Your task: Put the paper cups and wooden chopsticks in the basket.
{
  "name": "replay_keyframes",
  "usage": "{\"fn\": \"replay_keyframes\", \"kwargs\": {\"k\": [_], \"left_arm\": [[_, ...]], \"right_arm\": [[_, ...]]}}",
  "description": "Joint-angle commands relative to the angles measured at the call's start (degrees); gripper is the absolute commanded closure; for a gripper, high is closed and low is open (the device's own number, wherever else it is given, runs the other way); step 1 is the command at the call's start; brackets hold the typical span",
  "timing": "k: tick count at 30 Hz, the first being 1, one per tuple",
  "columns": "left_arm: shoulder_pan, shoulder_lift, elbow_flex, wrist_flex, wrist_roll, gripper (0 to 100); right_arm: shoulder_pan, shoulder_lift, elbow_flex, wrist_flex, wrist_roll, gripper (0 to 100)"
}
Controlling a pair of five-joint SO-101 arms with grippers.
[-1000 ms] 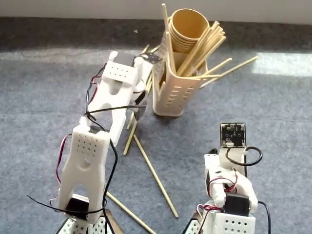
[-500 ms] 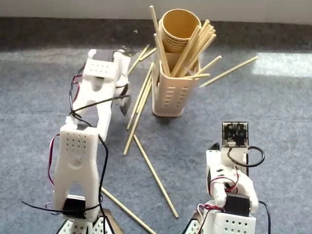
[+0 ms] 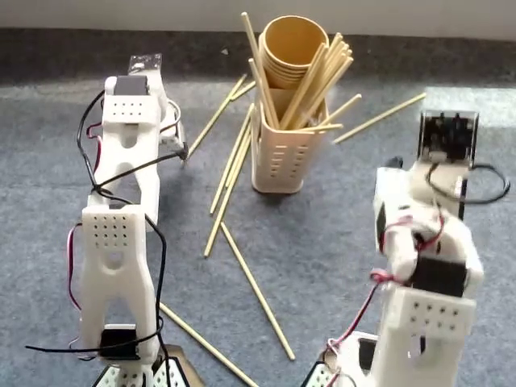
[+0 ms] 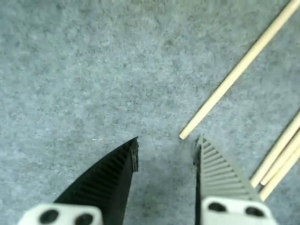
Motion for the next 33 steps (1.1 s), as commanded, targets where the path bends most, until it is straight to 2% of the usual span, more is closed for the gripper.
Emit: {"fn": "replay_keyframes", "kwargs": {"k": [1, 10, 13, 19, 24, 27, 33], "left_arm": [[-1.5, 1.2, -2.0, -1.8, 0.4, 78], [-2.8, 1.7, -2.0, -1.8, 0.4, 78], [-2.7, 1.7, -1.8, -1.8, 0.4, 78], [-2.6, 1.7, -1.9, -1.8, 0.4, 78], [-2.6, 1.7, -1.9, -1.5, 0.4, 78], [-2.7, 1.7, -1.8, -1.4, 0.4, 78], [-2.7, 1.7, -1.9, -1.4, 0.4, 78]], "right_arm": [[1.5, 26.8, -24.0, 0.6, -4.5, 84.2], [2.0, 81.0, -68.4, 0.4, -26.8, 84.2], [1.7, 95.4, -84.0, 0.7, -31.6, 84.2], [-0.7, 116.5, -109.6, 6.1, -31.6, 84.0], [-4.7, 126.9, -122.8, 8.6, -31.6, 84.0], [-5.4, 129.5, -125.4, 8.5, -31.1, 84.0], [-4.0, 130.9, -122.4, 11.2, -23.9, 84.1]]}}
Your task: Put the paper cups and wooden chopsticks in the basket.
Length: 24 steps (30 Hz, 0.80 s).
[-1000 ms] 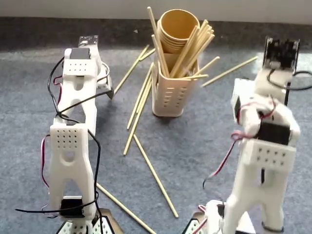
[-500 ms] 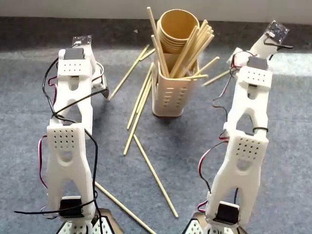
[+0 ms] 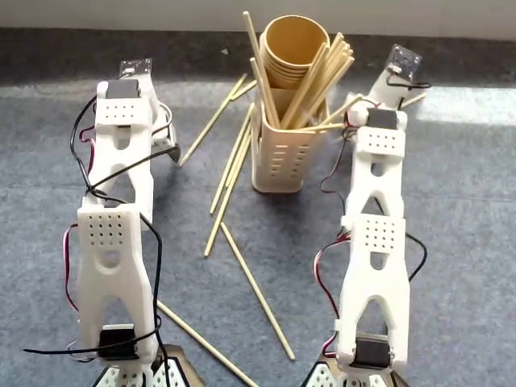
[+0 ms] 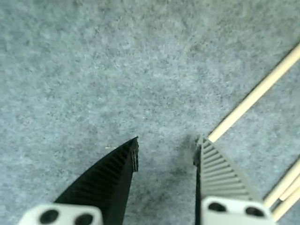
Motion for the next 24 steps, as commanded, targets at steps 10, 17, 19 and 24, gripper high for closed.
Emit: {"fn": "replay_keyframes", "kwargs": {"k": [10, 17, 19, 24], "left_arm": [[-0.4, -0.7, -1.9, 0.1, 0.4, 78], [-0.4, -0.7, -1.9, 0.0, 0.4, 78], [-0.4, -0.7, -1.9, -0.2, 0.4, 78], [-0.4, -0.7, -1.9, -0.2, 0.4, 78]], "right_arm": [[1.9, -1.8, 4.8, 14.2, 8.0, 84.2], [5.7, -3.5, 3.3, 26.7, 16.7, 84.2], [7.5, -5.3, 2.4, 31.0, 19.3, 84.2], [10.9, -11.5, -0.1, 36.4, 28.5, 84.3]]}}
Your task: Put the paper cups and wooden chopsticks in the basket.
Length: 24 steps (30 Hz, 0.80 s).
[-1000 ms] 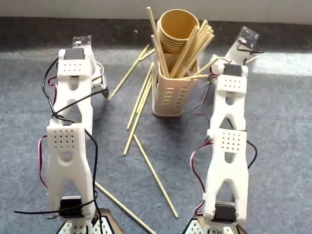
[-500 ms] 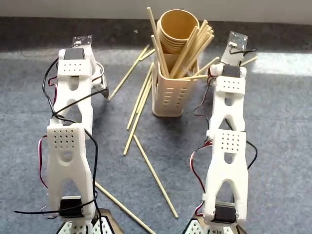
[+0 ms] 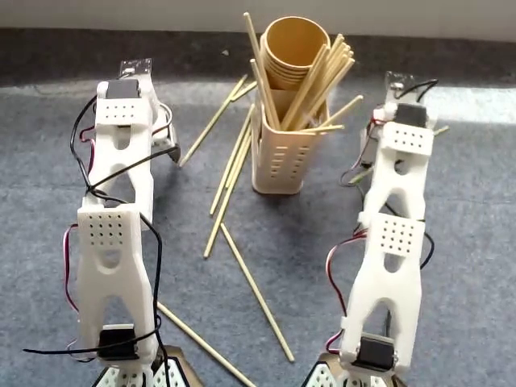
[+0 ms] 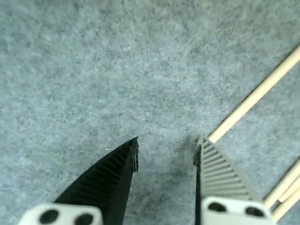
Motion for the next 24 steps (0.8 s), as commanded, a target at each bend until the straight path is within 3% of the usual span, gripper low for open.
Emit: {"fn": "replay_keyframes", "kwargs": {"k": [1, 3, 7, 11, 18, 21, 24], "left_arm": [[-0.3, -0.7, -1.9, -0.2, 0.4, 78], [-0.3, -0.7, -1.9, -0.2, 0.4, 78], [-0.3, -0.8, -1.9, -0.1, 0.4, 78], [-0.4, -0.8, -1.9, -0.2, 0.4, 78], [-0.5, -0.7, -1.9, -0.4, 0.4, 78], [-0.5, -0.7, -2.0, -0.4, 0.4, 78], [-0.4, -0.7, -2.0, -0.4, 0.3, 78]], "right_arm": [[4.0, -7.1, -1.1, 2.5, 6.2, 84.3], [5.2, -9.4, 2.1, 2.5, 8.4, 85.9], [5.3, -11.6, 10.3, 2.3, 14.5, 99.8], [3.8, -11.8, 14.0, 2.2, 15.0, 99.3], [3.7, -12.4, 2.4, 2.2, 7.3, 99.2], [5.0, -12.4, -3.6, 2.4, -1.3, 98.2], [5.0, -12.4, -6.1, 2.4, -8.3, 87.7]]}}
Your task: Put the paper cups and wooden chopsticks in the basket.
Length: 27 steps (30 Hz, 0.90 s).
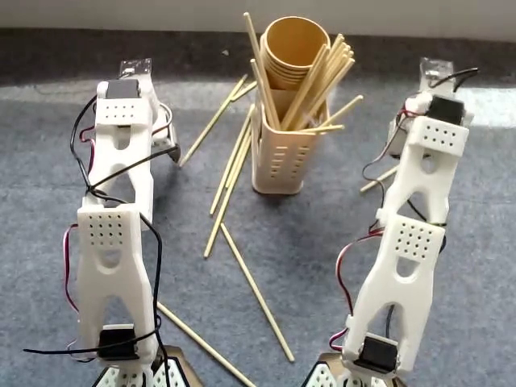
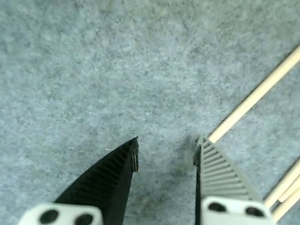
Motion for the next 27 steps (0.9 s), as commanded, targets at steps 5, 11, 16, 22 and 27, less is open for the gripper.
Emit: {"fn": "replay_keyframes", "kwargs": {"k": [5, 11, 16, 22, 27], "left_arm": [[-0.6, -0.7, -2.0, -0.2, 0.3, 78], [-0.6, -0.7, -2.0, 0.0, 0.3, 78], [-0.6, -0.7, -2.0, 0.1, 0.3, 78], [-0.6, -0.7, -2.0, 0.1, 0.3, 78], [-0.6, -0.7, -2.0, -0.3, 0.3, 78]], "right_arm": [[-0.5, -4.3, 3.4, 0.6, -9.0, 72.7], [-0.2, -4.2, 12.7, -1.2, -8.7, 73.2], [-0.3, -4.3, 24.0, -7.5, -8.5, 78.4], [-0.3, -4.9, 24.1, -7.9, -6.3, 98.3], [-1.4, -5.0, 13.0, -1.1, -6.4, 97.4]]}}
